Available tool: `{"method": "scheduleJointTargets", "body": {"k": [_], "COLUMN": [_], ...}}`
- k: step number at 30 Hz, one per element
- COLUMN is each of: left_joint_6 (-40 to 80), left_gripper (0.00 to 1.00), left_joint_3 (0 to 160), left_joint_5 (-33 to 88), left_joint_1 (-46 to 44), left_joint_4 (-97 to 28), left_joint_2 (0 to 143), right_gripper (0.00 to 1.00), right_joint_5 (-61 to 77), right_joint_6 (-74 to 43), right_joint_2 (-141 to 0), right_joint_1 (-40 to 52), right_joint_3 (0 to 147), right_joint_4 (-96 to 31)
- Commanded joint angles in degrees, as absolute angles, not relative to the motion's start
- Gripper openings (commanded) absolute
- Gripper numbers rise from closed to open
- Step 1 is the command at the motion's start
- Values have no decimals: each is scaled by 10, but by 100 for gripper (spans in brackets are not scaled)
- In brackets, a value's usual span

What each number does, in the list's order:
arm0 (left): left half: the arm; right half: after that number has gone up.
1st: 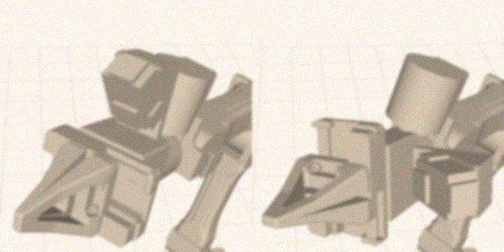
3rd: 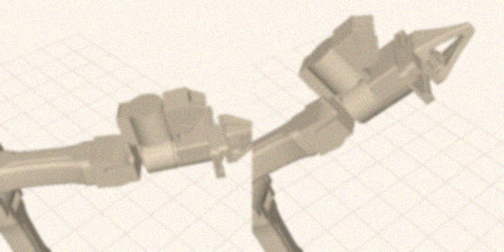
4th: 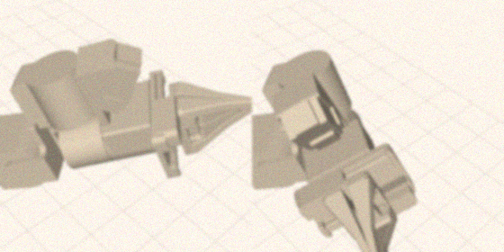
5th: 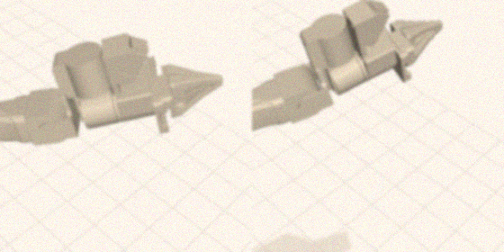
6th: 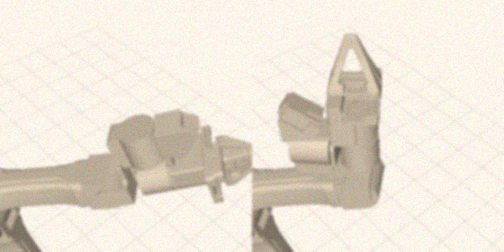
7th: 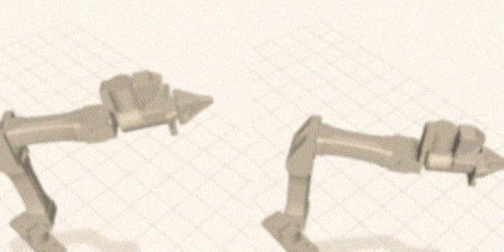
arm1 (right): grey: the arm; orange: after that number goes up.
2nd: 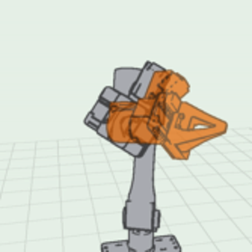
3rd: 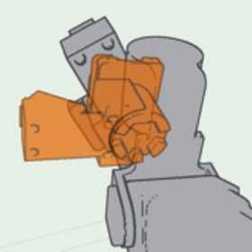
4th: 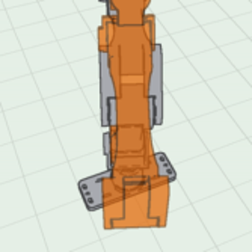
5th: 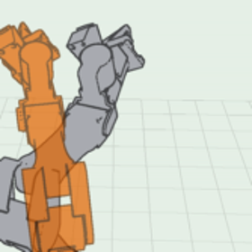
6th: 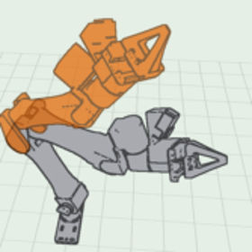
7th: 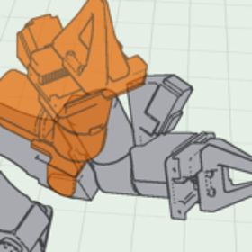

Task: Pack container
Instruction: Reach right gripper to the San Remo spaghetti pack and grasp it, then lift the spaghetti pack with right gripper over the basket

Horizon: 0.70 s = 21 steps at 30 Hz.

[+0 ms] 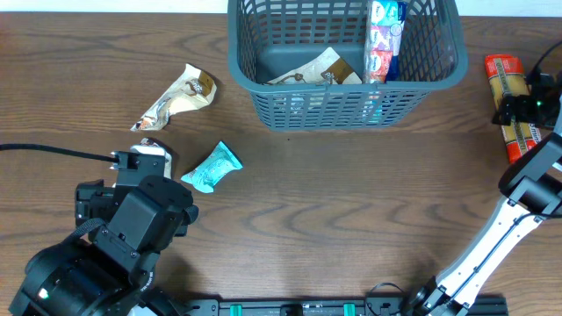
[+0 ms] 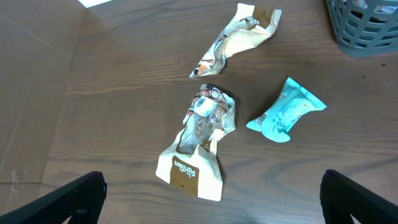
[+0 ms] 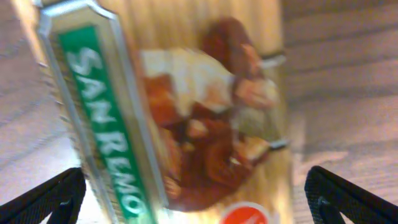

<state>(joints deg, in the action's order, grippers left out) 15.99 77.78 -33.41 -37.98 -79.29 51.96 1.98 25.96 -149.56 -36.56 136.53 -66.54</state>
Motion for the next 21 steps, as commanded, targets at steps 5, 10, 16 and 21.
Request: {"method": "scheduleJointTargets", "body": {"k": [5,10,16,21], "left_joint_6": [150,150,150,150], "left_gripper": [99,99,99,99], "left_joint_3": [789,789,789,789], "left_joint_5": [-341,-341,-341,-341], "left_joint_1": [-378,-378,-378,-378], "left_joint_4": [-795,-795,-795,-795], "left_joint_2": [520,520,520,520], "right_gripper": [99,99,99,99], "right_joint_5": [33,35,56,70], "right_joint_6": [253,253,253,253], "right_joint_2": [-1502,-1502,-1510,-1522], "right_joint_1": [-394,-401,-400,-400], "right_joint_3": [1363,1361,1360,1360], "right_joint_4": [-672,-677,-678,-683]}}
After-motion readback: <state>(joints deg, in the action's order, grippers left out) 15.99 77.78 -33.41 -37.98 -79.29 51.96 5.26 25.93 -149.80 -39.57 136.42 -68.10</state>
